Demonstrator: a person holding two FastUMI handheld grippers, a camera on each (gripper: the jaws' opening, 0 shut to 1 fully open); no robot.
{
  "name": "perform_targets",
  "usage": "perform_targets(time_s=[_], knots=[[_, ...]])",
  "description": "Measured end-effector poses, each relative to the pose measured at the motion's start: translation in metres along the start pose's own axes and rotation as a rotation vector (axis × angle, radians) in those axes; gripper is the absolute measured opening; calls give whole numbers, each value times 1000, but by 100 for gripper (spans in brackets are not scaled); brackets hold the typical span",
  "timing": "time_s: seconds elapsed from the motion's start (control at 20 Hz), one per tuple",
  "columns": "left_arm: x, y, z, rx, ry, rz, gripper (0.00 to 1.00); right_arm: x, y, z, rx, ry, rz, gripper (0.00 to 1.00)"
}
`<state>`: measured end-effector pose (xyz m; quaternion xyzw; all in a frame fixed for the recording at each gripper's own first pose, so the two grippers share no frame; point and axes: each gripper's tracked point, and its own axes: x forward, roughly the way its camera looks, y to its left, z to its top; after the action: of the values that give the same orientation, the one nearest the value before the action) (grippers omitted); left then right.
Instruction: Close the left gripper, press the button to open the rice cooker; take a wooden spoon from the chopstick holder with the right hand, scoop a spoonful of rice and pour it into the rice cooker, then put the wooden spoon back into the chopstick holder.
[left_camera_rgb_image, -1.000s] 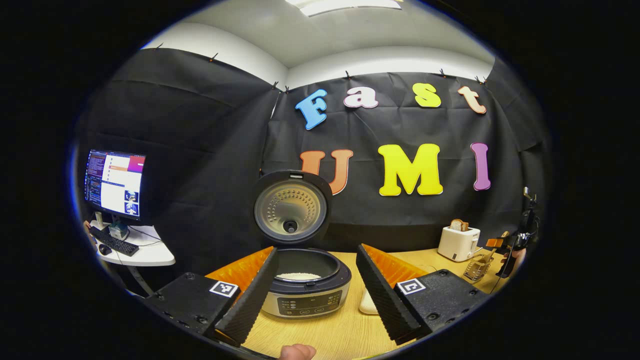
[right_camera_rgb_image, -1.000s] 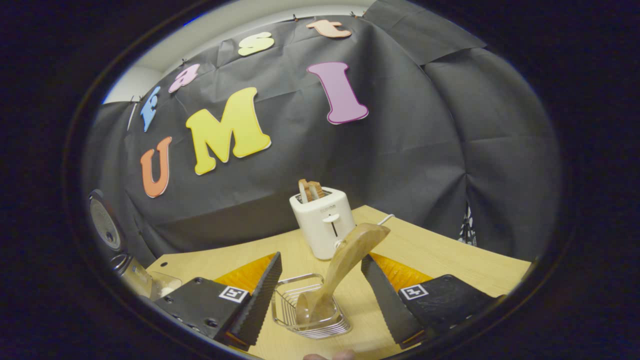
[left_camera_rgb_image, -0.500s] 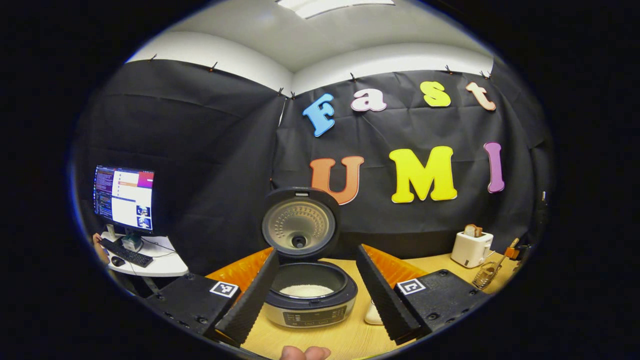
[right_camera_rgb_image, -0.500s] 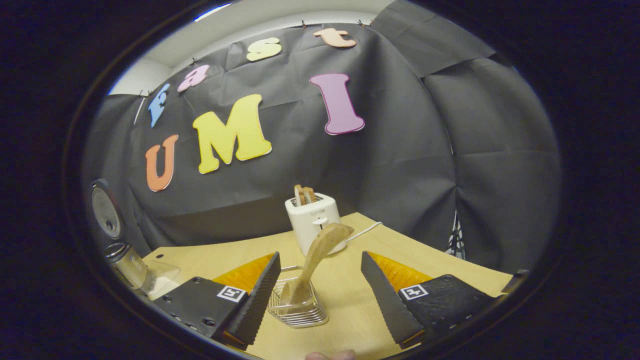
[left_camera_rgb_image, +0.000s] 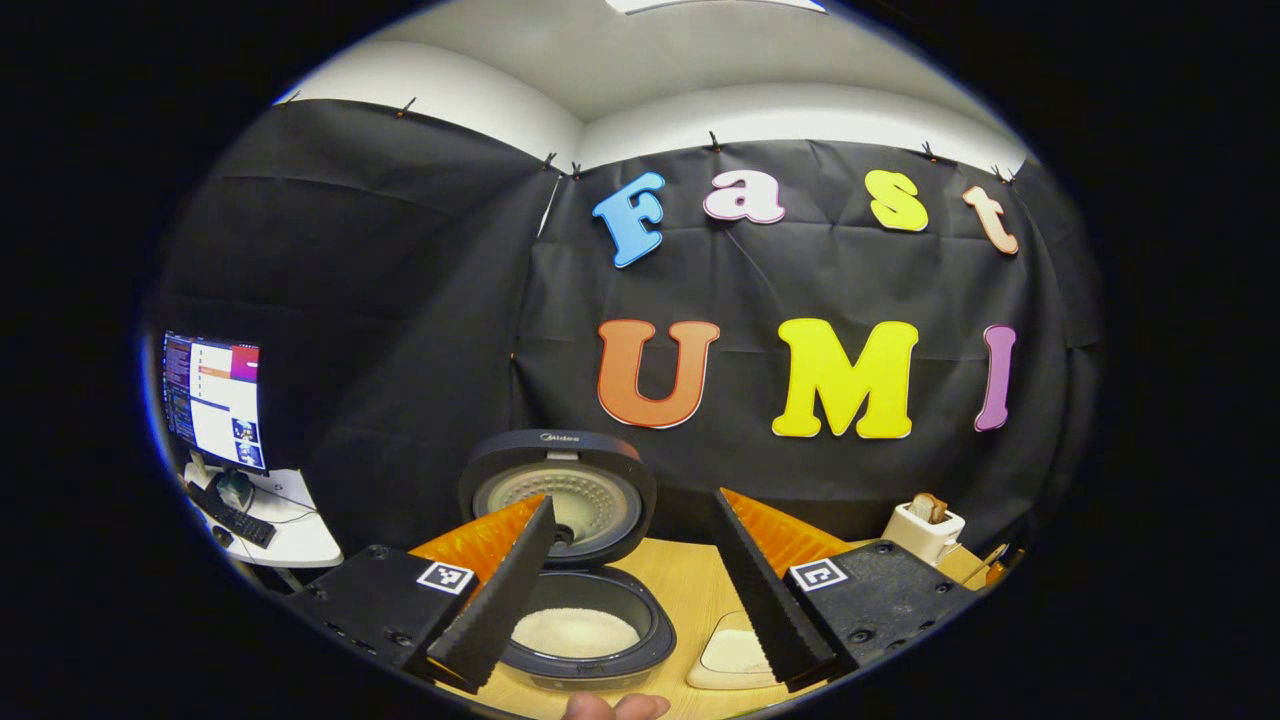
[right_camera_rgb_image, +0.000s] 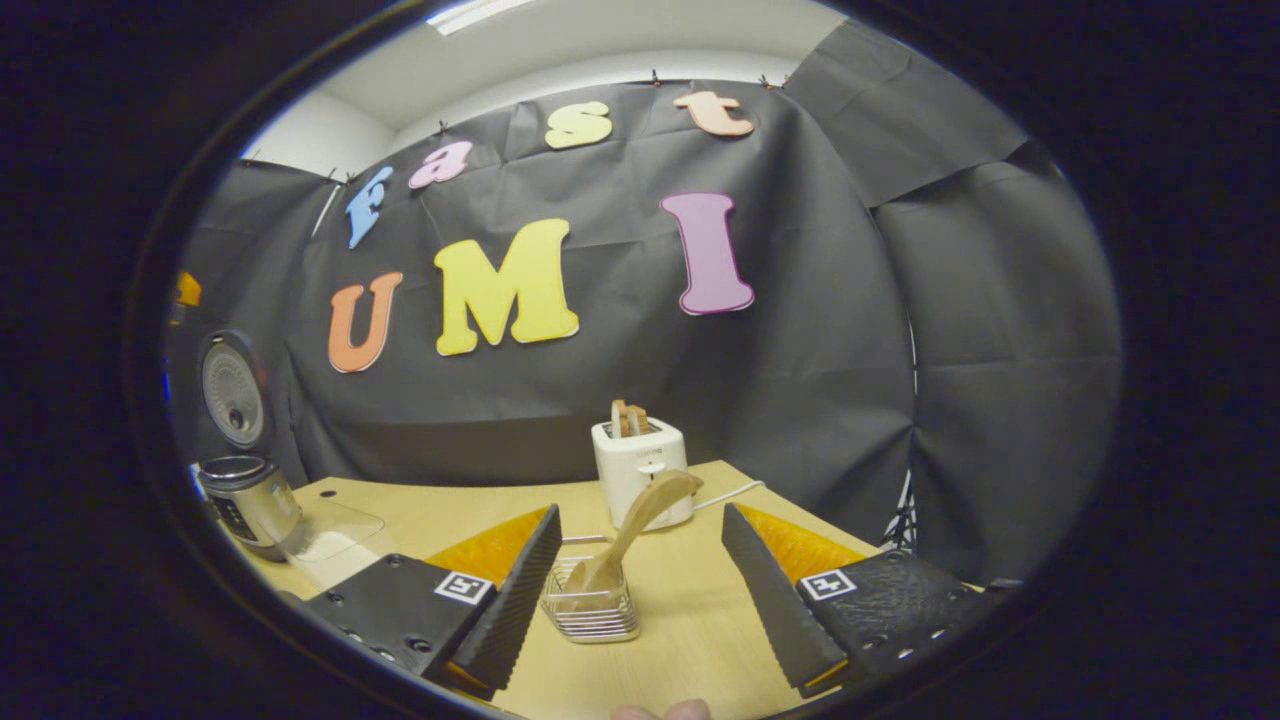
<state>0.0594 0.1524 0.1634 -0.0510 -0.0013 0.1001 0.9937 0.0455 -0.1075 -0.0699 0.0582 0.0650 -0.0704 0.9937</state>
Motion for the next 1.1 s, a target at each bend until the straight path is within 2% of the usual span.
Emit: perform_targets(time_s=[0.1, 0.2, 0.25, 0.3, 0.35, 0.4, 0.55, 0.7, 0.8, 0.85, 0.9, 1.0, 1.1], knots=[[19, 1, 11, 29, 17, 15, 98, -4, 2, -4, -4, 12, 11, 92], [40, 8, 24, 65, 17, 46, 98, -8, 4, -6, -10, 17, 24, 96], [51, 12, 28, 90, 21, 61, 98, -10, 3, -5, -19, 13, 24, 92], [63, 15, 28, 101, 38, 70, 98, -11, 1, -3, -28, 5, 21, 96], [73, 17, 27, 100, 63, 72, 98, -13, 0, 0, -31, -6, 20, 92], [82, 22, 26, 95, 84, 80, 98, -15, 1, 2, -33, -15, 24, 96], [115, 41, 34, 112, 103, 125, 98, -19, 8, -3, -74, -14, 48, 95], [145, 58, 19, 55, 179, 140, 98, -26, 11, -2, -107, -25, 65, 96], [159, 69, 10, 61, 219, 164, 98, -28, 10, 0, -129, -50, 65, 96], [163, 73, 4, 58, 239, 175, 98, -29, 10, -2, -138, -56, 65, 92], [168, 75, -1, 44, 260, 173, 98, -30, 9, -2, -142, -61, 67, 96], [173, 81, 0, 42, 253, 184, 99, -31, 8, -1, -141, -71, 69, 92], [174, 82, -3, 42, 266, 188, 97, -31, 11, -4, -136, -69, 80, 96]])
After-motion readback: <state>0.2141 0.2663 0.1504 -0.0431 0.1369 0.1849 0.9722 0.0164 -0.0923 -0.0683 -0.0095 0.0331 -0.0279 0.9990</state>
